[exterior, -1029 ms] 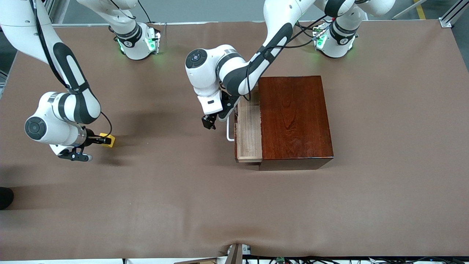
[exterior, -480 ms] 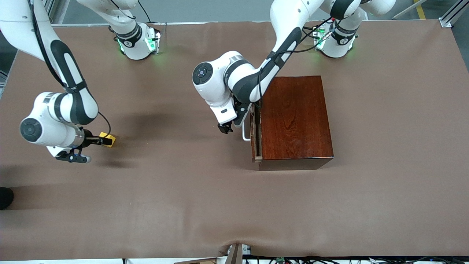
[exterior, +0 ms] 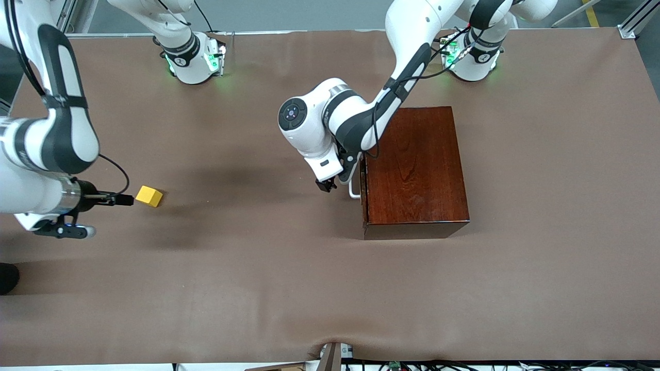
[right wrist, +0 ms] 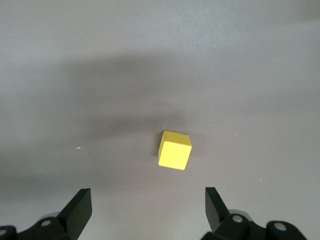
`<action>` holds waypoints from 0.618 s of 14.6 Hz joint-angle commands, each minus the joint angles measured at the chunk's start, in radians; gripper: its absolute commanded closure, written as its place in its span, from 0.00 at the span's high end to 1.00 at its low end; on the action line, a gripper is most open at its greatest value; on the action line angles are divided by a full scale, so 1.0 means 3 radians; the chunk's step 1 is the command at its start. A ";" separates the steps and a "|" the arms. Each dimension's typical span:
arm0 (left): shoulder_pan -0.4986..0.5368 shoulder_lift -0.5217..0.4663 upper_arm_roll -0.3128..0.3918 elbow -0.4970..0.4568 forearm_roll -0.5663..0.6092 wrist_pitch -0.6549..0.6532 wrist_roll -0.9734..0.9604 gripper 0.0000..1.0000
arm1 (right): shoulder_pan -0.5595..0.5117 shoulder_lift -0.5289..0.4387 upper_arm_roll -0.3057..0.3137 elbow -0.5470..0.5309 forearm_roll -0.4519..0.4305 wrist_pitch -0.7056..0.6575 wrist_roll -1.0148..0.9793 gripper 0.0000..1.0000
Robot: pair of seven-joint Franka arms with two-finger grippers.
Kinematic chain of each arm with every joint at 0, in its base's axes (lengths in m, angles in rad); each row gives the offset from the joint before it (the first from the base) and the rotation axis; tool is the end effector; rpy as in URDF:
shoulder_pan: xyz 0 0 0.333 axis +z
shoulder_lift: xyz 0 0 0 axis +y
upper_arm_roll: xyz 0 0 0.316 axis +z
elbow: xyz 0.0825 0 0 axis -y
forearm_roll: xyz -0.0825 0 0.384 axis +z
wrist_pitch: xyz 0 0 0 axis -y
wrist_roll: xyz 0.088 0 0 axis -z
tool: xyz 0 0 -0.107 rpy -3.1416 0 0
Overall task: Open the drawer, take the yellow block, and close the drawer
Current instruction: 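Lift the yellow cube out and place it on the table, then push the drawer shut with the left gripper while the right gripper withdraws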
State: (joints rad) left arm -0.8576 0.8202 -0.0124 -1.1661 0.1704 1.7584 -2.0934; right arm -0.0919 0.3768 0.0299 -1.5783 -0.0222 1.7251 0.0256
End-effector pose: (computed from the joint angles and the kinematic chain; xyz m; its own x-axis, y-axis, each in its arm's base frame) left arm 0.4867 -0.5497 0.2856 0.3880 0.8897 0.2405 0.9214 -0.3681 -0.1246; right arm 0.6397 -0.0439 0.4048 0.9703 -0.0820 -0.2275 -0.0806 -0.9966 0.0154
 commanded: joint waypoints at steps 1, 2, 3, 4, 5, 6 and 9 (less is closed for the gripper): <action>0.0072 -0.0055 0.0011 -0.0014 0.0005 -0.0114 0.0004 1.00 | 0.0076 0.0012 0.0013 0.0402 -0.0023 -0.0314 0.0032 1.00; 0.0087 -0.0055 0.0011 -0.0019 0.0005 -0.0144 0.0014 1.00 | 0.0081 -0.0008 0.0013 0.0464 -0.0023 -0.0340 0.0022 1.00; 0.0118 -0.0055 0.0011 -0.0019 0.0005 -0.0155 0.0019 1.00 | 0.0081 -0.0074 0.0013 0.0480 -0.0023 -0.0341 0.0002 1.00; 0.0123 -0.0055 0.0011 -0.0019 0.0000 -0.0160 0.0019 1.00 | 0.0081 -0.0156 0.0013 0.0480 -0.0023 -0.0341 -0.0009 1.00; 0.0118 -0.0055 0.0000 -0.0014 -0.0005 -0.0155 0.0019 1.00 | 0.0086 -0.0248 0.0018 0.0480 0.0002 -0.0351 -0.0019 1.00; 0.0108 -0.0055 -0.0020 -0.0004 0.0000 -0.0140 0.0019 1.00 | 0.0102 -0.0370 0.0018 0.0480 0.0088 -0.0427 -0.0014 1.00; 0.0052 -0.0060 -0.0076 0.0006 0.0015 -0.0114 0.0243 1.00 | 0.0244 -0.0723 0.0023 0.0485 0.0130 -0.0708 -0.0024 1.00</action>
State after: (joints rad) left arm -0.8372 0.8201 -0.0214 -1.1643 0.1578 1.7460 -2.0726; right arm -0.0449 0.2544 0.0346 -1.4099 0.0000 1.5550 0.0239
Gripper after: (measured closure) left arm 0.000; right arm 0.000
